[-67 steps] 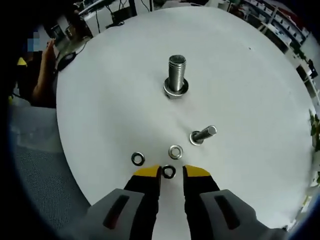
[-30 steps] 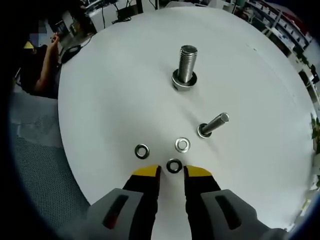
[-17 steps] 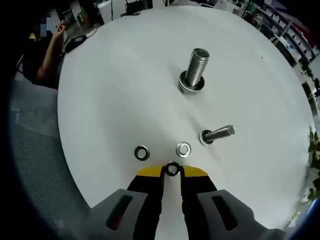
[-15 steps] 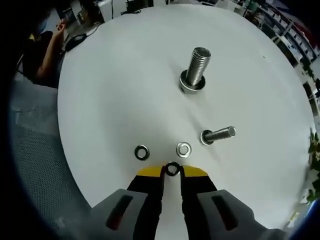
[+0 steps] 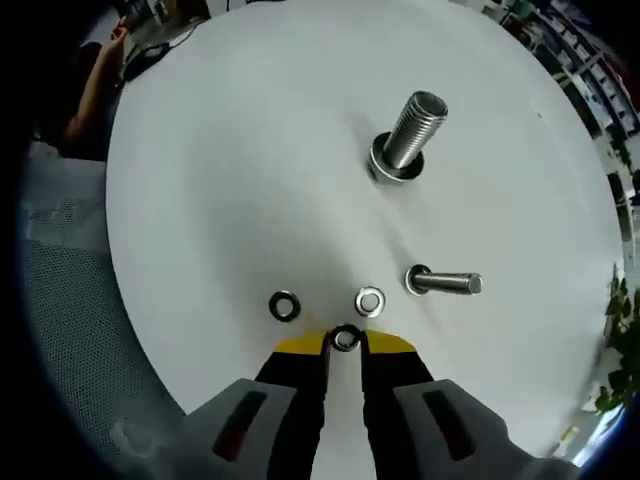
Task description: Place the washer onto the threaded stud by aligning its center hole with the stud, sliding it down to the base, and recovering from edge contact or off-axis alignment until the washer reaches the visible bottom stop.
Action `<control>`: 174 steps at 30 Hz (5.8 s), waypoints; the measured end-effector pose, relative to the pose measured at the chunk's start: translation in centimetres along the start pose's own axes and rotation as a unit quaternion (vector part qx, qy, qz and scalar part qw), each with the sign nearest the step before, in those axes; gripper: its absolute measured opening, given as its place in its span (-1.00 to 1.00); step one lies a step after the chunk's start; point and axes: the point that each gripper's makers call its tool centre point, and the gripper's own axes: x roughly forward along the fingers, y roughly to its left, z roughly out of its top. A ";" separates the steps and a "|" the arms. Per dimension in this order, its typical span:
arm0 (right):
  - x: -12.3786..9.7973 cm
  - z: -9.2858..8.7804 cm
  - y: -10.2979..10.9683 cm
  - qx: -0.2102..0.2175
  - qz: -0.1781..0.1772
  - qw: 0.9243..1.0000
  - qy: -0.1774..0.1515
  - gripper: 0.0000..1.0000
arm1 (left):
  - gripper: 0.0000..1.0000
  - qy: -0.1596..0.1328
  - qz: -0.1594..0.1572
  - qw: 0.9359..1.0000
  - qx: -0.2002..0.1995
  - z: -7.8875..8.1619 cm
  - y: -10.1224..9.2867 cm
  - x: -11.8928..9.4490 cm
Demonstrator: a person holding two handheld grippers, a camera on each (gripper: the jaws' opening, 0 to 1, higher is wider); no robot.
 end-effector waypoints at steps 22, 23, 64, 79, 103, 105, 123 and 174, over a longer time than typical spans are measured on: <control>-1.1 -0.1 -0.4 0.063 -0.014 0.997 -0.043 -0.73 | -0.44 -0.008 -0.008 1.000 -0.003 0.3 -0.2 0.0; -1.5 0.1 -0.4 0.065 -0.016 0.996 -0.050 -0.73 | -0.44 -0.008 -0.008 1.000 -0.002 0.3 -0.2 0.0; -10.3 4.2 -5.9 0.027 -0.067 0.991 -0.114 -0.73 | -0.44 -0.026 0.018 1.000 -0.001 1.0 0.6 -0.6; -10.6 5.6 -6.9 0.004 -0.074 0.990 -0.118 -0.73 | -0.43 -0.022 0.024 0.999 -0.002 0.8 0.9 -0.6; -9.4 4.4 -6.6 -0.011 -0.037 0.993 -0.114 -0.73 | -0.44 -0.011 0.004 1.000 -0.002 0.4 0.2 -0.2; -8.9 4.7 -6.2 -0.014 -0.031 0.993 -0.113 -0.73 | -0.44 -0.010 0.004 1.000 -0.003 0.4 0.2 -0.2; -6.0 4.9 -4.8 -0.041 -0.008 0.995 -0.085 -0.73 | -0.44 -0.003 0.004 1.000 0.001 0.2 0.1 -0.1; -1.0 3.5 -3.4 0.012 0.006 0.999 -0.033 -0.69 | -0.43 -0.003 0.003 1.000 -0.004 0.0 0.1 -0.1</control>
